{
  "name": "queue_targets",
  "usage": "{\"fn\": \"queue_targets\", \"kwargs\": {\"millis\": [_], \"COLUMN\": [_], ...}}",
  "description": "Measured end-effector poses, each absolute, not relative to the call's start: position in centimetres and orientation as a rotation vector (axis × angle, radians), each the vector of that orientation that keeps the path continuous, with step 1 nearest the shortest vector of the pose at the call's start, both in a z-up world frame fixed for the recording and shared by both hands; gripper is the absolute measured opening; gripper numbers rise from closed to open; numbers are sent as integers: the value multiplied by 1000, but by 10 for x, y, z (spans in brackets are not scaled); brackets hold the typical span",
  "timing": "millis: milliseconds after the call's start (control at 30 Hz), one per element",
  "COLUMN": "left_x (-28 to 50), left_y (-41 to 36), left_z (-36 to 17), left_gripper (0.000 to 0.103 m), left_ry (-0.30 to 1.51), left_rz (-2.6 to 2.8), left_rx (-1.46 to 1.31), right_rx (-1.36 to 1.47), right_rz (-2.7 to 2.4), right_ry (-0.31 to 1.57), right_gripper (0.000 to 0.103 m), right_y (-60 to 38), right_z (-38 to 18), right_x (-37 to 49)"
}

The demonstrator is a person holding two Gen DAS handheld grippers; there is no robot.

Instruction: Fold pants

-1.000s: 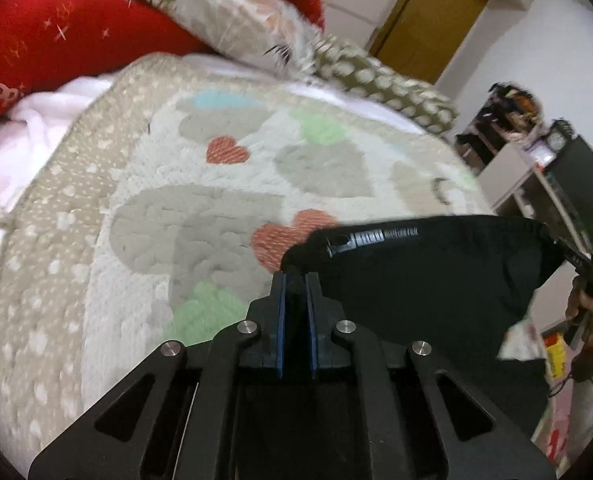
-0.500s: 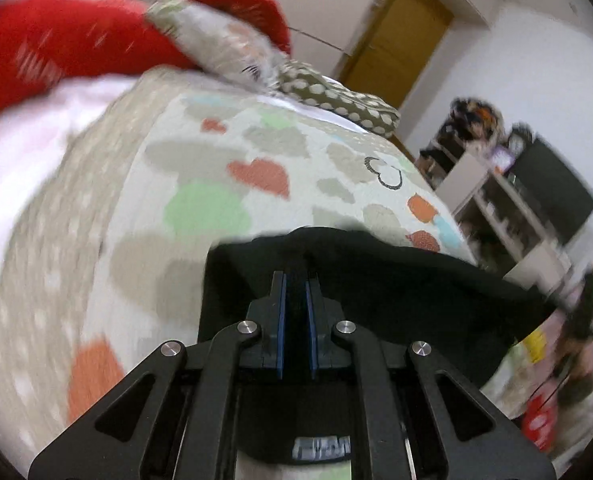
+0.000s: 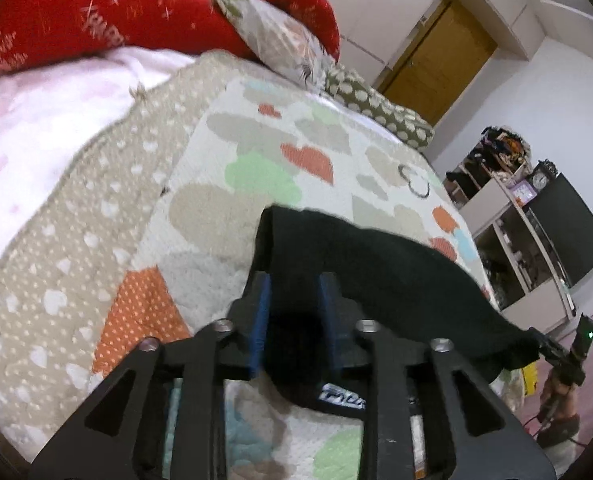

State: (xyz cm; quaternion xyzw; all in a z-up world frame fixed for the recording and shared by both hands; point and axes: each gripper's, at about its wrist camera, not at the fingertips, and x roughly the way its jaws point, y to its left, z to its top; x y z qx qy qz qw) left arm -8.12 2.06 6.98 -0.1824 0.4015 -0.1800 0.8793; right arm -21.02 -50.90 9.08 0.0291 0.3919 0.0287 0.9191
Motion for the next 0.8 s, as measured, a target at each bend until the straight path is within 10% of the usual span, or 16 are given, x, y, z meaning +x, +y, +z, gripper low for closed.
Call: {"fn": "queue_targets", "kwargs": {"millis": [133,800], "left_x": [-81,-40], "left_y": [13,-23], "left_z": [74,34], "left_gripper": [63,63], "left_ry": [812,970], "left_rz": [-382,-350], "left_rx": [-379,-329], "right_rx": [56,-86], "right_rz": [187,680], "right_ry": [776,818], "right_gripper": [50,50], "right_y": [-467,-239], "right_z": [92,36], "right_x": [-202,-107]}}
